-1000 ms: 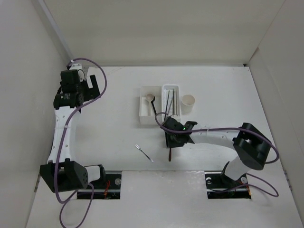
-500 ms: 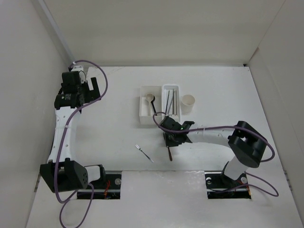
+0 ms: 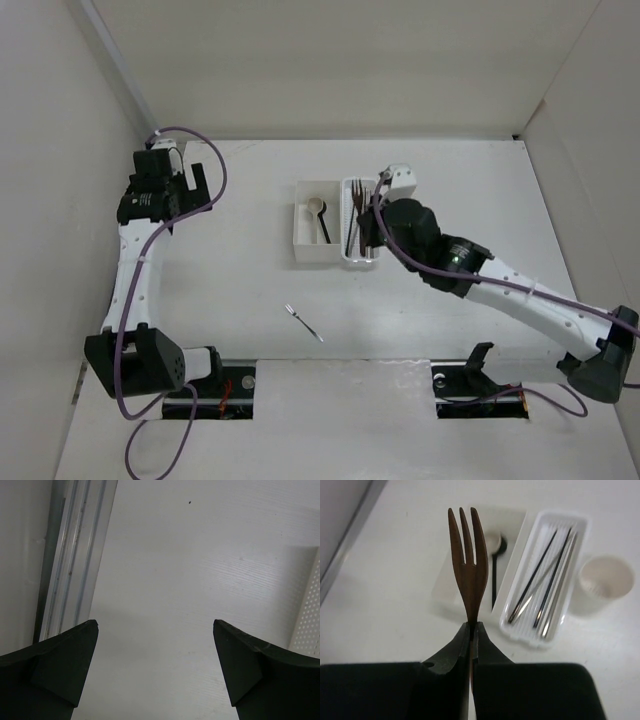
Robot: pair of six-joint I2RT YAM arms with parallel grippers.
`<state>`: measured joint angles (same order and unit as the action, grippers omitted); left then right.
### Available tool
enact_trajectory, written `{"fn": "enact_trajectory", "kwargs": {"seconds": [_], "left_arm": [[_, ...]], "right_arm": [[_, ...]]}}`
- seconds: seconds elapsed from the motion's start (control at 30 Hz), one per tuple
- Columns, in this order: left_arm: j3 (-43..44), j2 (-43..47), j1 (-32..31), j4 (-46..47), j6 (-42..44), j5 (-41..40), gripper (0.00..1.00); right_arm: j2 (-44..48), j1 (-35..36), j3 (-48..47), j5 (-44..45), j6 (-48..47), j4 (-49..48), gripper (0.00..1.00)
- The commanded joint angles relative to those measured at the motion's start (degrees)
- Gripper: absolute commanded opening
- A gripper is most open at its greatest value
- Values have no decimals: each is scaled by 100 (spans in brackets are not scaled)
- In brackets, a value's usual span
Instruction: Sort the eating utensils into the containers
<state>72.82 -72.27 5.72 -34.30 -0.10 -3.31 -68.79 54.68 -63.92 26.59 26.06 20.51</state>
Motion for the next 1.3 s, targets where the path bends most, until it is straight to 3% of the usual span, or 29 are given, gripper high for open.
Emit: {"fn": "enact_trajectory", "kwargs": {"seconds": [0.0, 0.17, 0.3, 0.77, 1.03, 1.1, 1.2, 1.27], "left_arm": [[286, -112, -18, 126, -43, -134, 100], [505, -427, -18, 126, -43, -345, 100], [505, -682, -18, 126, -43, -494, 100], [804, -1359, -18, 73, -43, -750, 100], [804, -1307, -18, 73, -43, -750, 100], [804, -1307, -18, 73, -43, -750, 100], [804, -1246, -18, 73, -43, -750, 100], [804, -1193, -18, 73, -43, -750, 100]], "right_arm": [[-309, -577, -356, 822, -1348, -1022, 0], [-1371, -1836, -718, 313, -1902, -1716, 0], [-1758, -2557, -333, -302, -2070, -3137, 0], [-2840, -2664, 143, 162, -1650, -3976, 0], [-2727, -2506, 574, 285, -1332, -3976, 0], [-2666, -2506, 705, 338, -1332, -3976, 7], [-2490, -2506, 767, 338, -1271, -3976, 33], [-2262, -2506, 767, 277, -1271, -3976, 39]]}}
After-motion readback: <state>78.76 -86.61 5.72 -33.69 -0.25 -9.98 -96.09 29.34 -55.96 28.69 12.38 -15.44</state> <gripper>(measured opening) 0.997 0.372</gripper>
